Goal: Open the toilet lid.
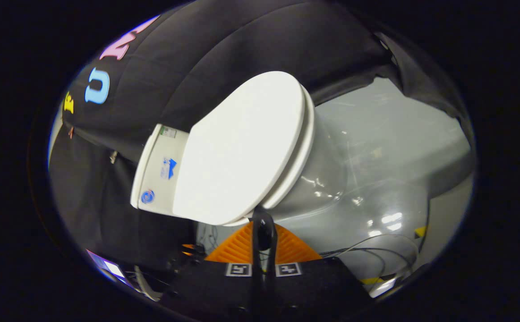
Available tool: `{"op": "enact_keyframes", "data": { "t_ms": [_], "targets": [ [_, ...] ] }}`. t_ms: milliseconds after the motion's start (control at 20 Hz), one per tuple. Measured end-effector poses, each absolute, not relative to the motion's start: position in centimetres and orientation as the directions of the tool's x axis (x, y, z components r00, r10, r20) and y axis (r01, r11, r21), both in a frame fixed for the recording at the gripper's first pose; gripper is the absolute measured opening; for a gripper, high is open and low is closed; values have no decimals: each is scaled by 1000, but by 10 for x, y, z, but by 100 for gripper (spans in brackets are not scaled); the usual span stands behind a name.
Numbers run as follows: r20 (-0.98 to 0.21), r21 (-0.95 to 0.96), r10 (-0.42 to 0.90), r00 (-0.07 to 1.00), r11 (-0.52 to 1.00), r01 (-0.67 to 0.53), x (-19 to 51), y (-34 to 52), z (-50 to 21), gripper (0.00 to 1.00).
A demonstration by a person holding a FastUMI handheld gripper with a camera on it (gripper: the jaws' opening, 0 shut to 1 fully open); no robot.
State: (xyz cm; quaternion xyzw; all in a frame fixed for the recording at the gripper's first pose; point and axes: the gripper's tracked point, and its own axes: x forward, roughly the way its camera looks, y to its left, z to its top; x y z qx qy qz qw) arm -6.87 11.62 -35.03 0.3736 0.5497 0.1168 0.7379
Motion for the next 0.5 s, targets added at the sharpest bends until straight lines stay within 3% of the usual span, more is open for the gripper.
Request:
{"op": "enact_keyframes", "data": {
  "t_ms": [200,500],
  "targets": [
    [-731,667,572,372,715,210,-66,116,-335,5],
    [-709,622,547,445,782,29,-48,128,-273,5]
  ]
}}
